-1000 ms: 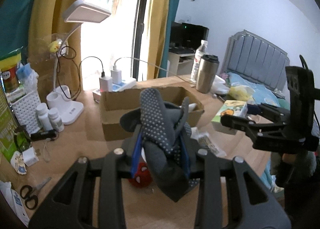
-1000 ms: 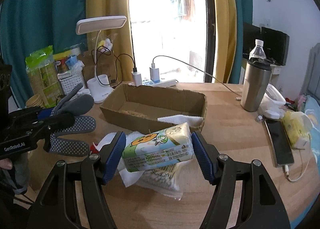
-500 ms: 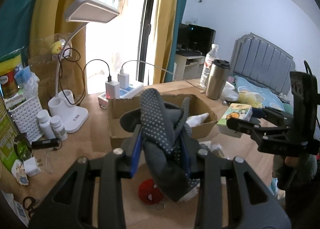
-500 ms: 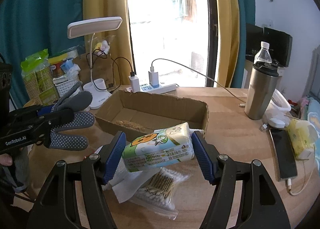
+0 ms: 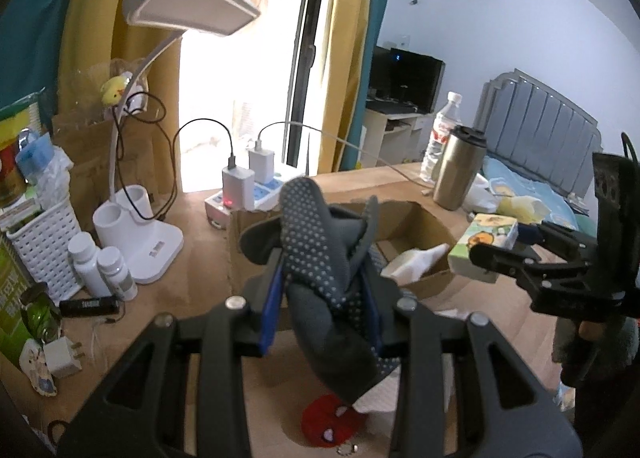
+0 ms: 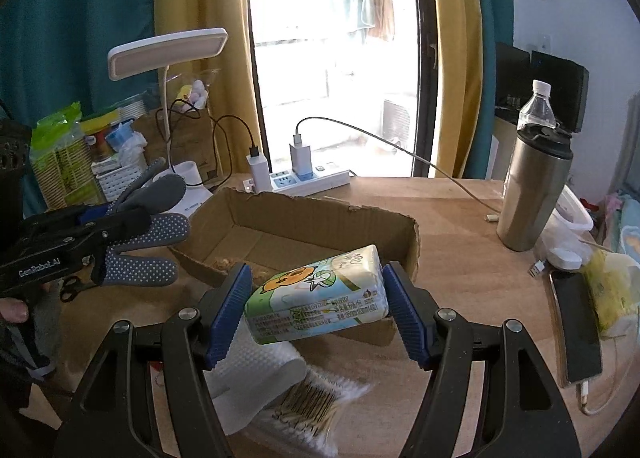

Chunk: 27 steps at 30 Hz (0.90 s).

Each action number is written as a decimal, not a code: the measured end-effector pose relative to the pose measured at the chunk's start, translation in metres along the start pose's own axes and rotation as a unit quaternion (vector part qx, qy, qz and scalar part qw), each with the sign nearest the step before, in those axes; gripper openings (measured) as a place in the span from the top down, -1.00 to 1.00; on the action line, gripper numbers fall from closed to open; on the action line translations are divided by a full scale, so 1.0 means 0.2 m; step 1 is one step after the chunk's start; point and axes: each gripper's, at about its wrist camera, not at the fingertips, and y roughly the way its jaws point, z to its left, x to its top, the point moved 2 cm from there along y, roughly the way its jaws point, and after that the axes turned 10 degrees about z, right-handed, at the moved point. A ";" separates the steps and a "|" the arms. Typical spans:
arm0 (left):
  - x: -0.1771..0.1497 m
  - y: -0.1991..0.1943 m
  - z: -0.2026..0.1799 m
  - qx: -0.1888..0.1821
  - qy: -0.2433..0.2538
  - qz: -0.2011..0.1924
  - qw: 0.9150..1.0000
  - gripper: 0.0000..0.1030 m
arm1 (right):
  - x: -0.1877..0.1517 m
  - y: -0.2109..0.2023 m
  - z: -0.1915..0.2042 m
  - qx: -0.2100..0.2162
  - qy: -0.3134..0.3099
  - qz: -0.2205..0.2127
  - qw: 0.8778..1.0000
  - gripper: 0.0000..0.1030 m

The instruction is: Organize soft objects

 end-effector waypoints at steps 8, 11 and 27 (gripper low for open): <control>0.03 0.11 0.06 0.007 -0.008 0.009 1.000 0.28 | 0.06 0.11 -0.02 0.006 -0.001 0.009 1.000 -0.38; 0.05 0.16 0.08 0.009 -0.009 0.012 1.000 0.28 | 0.08 0.15 -0.02 0.009 -0.002 0.011 1.000 -0.38; 0.10 0.39 0.17 0.010 -0.017 0.038 0.999 0.17 | 0.15 0.40 -0.02 0.030 0.001 0.036 0.999 -0.38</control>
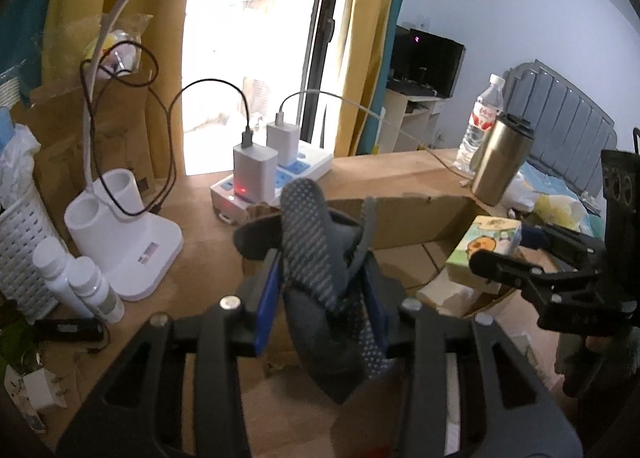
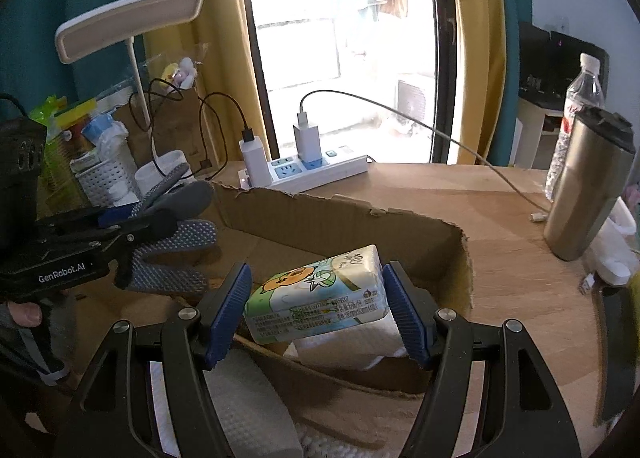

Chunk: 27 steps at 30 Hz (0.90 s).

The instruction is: Organize soft objects

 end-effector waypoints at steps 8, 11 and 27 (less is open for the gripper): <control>0.02 0.05 0.01 -0.006 -0.002 0.005 1.000 -0.20 | 0.02 0.08 0.00 0.002 0.004 0.013 1.000 -0.39; 0.02 0.03 0.01 -0.006 -0.008 -0.002 1.000 -0.46 | 0.01 0.11 0.00 -0.001 0.002 0.019 1.000 -0.41; -0.05 -0.18 -0.06 -0.002 0.000 -0.023 1.000 -0.47 | -0.04 -0.08 0.02 -0.016 0.011 -0.005 1.000 -0.63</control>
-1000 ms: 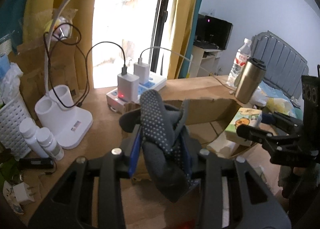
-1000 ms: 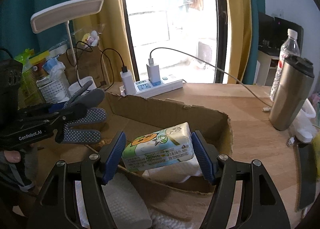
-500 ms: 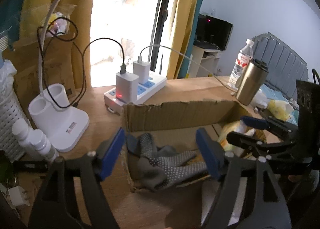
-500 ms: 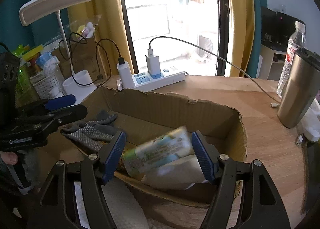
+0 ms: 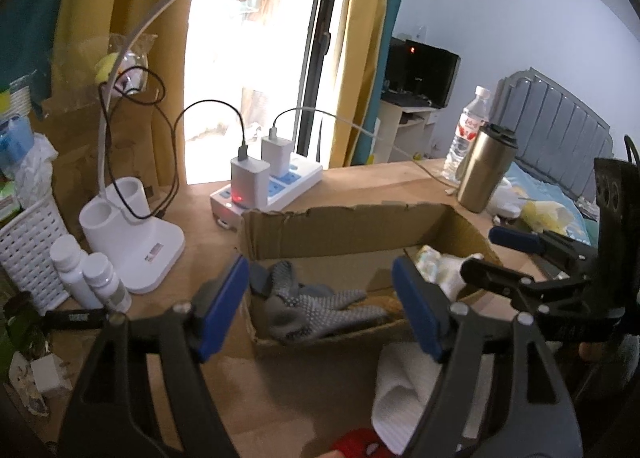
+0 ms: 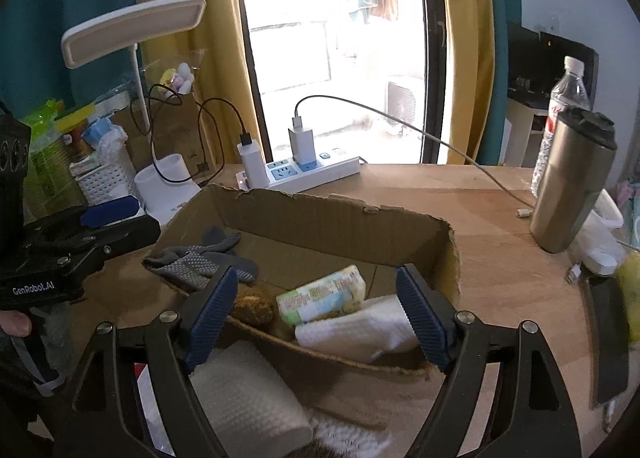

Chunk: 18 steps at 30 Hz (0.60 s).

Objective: Organize soft objects
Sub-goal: 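Open both grippers to drop the glove and tissue pack into the box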

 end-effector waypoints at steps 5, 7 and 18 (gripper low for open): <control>-0.04 -0.09 -0.03 -0.001 0.003 -0.007 1.000 -0.48 | -0.04 -0.08 0.02 -0.006 0.000 -0.006 1.000 -0.63; -0.05 -0.12 -0.04 0.000 0.004 -0.008 1.000 -0.48 | -0.05 -0.11 0.03 -0.008 0.001 -0.008 1.000 -0.63; -0.15 -0.24 -0.06 -0.001 0.008 -0.010 1.000 -0.48 | -0.11 -0.25 0.12 -0.009 -0.005 -0.021 1.000 -0.63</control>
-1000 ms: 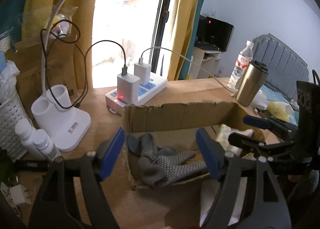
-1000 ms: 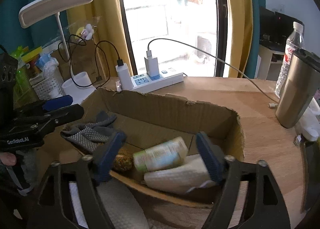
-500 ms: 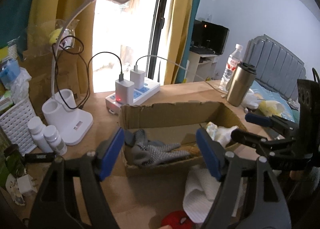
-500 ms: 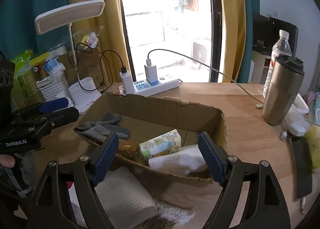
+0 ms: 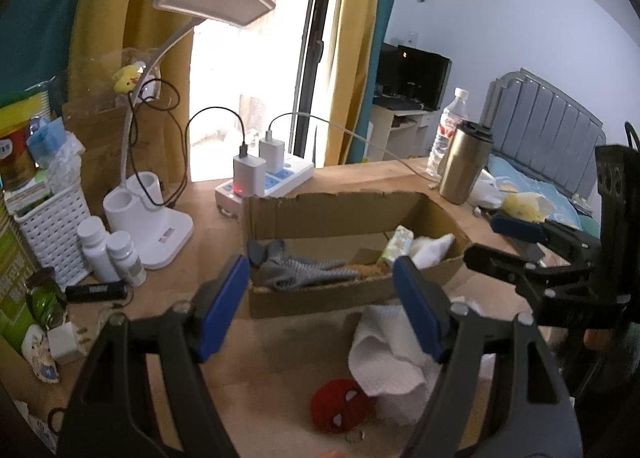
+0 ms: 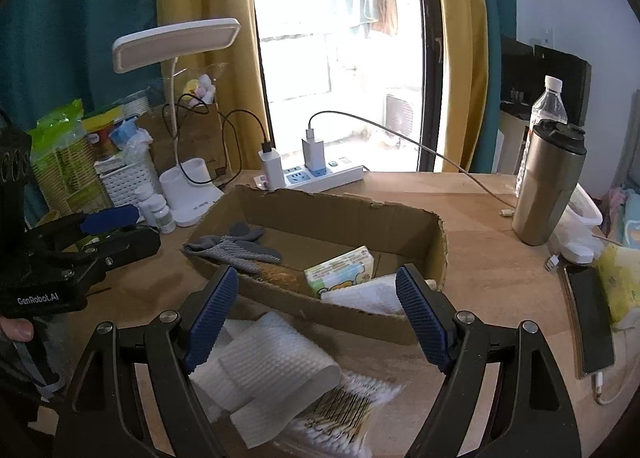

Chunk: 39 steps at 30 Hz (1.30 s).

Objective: Organize soft objects
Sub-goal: 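Open both grippers to drop the glove and tissue pack into the box, then move both grippers back toward the white paper towels and bubble wrap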

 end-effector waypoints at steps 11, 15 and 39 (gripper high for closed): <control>-0.12 -0.05 0.03 0.001 -0.016 0.006 1.000 -0.48 | -0.06 -0.04 0.08 0.003 -0.010 0.004 1.000 -0.63; -0.17 -0.04 0.06 0.002 -0.021 0.013 1.000 -0.48 | -0.09 -0.01 0.11 0.005 -0.014 0.014 1.000 -0.63; -0.31 -0.01 0.28 0.009 -0.064 0.032 0.997 -0.48 | -0.18 0.31 0.29 0.003 -0.041 0.109 0.993 -0.63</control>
